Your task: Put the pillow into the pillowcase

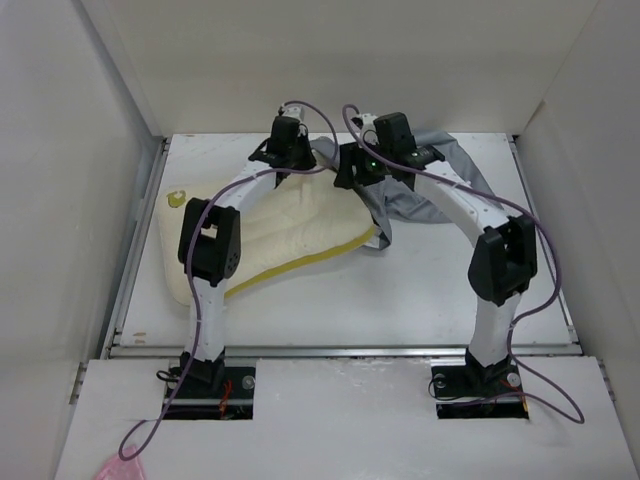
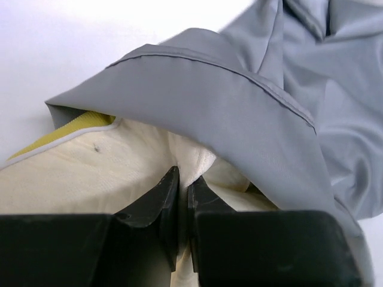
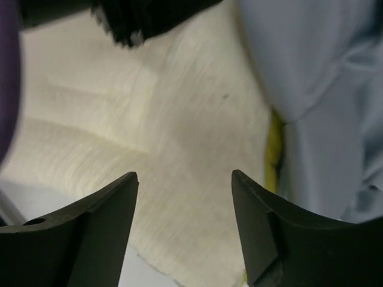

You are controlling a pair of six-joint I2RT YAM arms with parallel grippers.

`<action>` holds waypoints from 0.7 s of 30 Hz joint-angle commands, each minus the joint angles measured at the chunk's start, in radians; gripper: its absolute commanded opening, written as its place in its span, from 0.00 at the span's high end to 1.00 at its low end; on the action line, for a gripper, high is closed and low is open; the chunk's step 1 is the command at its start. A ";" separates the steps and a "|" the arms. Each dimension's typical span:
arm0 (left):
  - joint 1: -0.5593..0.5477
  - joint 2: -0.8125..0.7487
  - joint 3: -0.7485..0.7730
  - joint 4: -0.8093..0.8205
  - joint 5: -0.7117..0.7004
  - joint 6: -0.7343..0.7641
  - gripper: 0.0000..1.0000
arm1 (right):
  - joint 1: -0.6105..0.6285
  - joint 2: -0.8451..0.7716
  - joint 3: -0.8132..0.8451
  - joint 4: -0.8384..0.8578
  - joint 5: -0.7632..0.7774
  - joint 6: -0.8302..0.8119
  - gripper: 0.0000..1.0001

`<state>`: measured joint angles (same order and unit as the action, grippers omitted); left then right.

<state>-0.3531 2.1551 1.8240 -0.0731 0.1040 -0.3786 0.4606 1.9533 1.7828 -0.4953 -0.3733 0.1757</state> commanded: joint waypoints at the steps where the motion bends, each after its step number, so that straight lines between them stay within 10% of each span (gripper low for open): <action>1: -0.030 -0.116 -0.058 0.104 -0.044 -0.003 1.00 | -0.004 -0.128 -0.006 -0.038 0.215 -0.024 0.29; 6: -0.030 -0.075 0.023 0.038 -0.078 0.010 1.00 | -0.004 -0.254 -0.195 -0.048 0.387 -0.019 0.20; 10: -0.030 -0.051 0.107 -0.095 -0.087 0.061 0.12 | -0.004 -0.297 -0.333 -0.048 0.435 0.025 0.20; 12: -0.030 -0.075 0.086 -0.105 -0.087 0.105 0.00 | -0.004 -0.309 -0.411 -0.019 0.456 0.047 0.21; 21: -0.125 -0.452 -0.331 -0.117 -0.003 0.247 0.00 | -0.053 -0.214 -0.557 0.154 0.367 0.065 0.30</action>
<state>-0.4141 1.8446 1.5932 -0.1932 0.0532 -0.1986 0.4183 1.7222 1.2419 -0.4725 0.0257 0.2188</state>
